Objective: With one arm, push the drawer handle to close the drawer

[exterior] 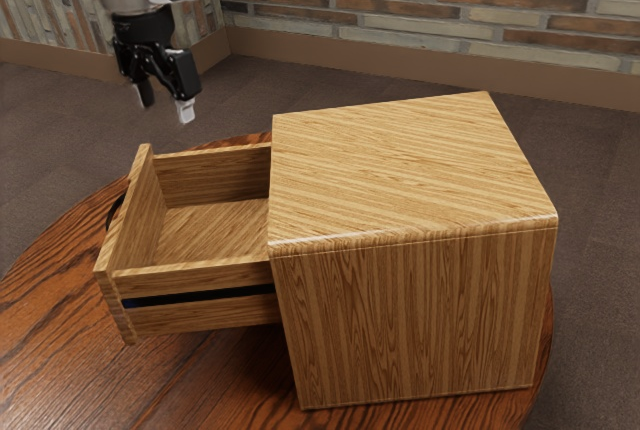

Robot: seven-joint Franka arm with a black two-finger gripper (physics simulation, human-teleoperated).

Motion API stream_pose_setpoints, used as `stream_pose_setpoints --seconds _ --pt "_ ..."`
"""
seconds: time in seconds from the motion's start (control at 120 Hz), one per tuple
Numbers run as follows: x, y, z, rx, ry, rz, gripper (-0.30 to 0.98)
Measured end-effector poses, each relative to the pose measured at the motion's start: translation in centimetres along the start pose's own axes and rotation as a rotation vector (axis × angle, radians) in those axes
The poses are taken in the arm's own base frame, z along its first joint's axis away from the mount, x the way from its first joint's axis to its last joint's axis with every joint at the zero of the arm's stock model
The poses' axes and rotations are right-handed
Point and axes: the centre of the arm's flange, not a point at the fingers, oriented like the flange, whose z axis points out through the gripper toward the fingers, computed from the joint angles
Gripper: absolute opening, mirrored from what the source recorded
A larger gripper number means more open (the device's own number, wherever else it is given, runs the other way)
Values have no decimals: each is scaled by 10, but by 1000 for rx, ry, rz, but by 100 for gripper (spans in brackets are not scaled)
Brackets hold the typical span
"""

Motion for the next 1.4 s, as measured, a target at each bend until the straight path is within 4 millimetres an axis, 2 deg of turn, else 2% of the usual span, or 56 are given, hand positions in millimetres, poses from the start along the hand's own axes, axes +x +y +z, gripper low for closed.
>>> stream_pose_setpoints --seconds 0.158,0.25,0.283,0.317,0.383,0.475,0.55,0.642,0.758,0.875,1.05,1.275,1.4 --pt "3 -4 1 16 18 -6 68" --pt "-9 2 -12 37 15 15 68" --pt "-22 7 -18 46 16 41 67" --pt "-43 8 -25 40 25 65 66" --pt "-90 -8 -30 31 34 82 54" --pt "-135 -43 -10 34 20 95 31" --pt "-151 -63 8 36 8 149 17" --pt "-157 -79 37 50 0 262 6" --pt "-166 -99 69 79 9 397 -2" --pt "-163 -103 101 102 8 539 -6" --pt "-147 -102 124 97 -27 723 -8" --pt "-132 -88 135 68 -21 912 -10" --pt "-121 -83 147 32 -19 979 -10"
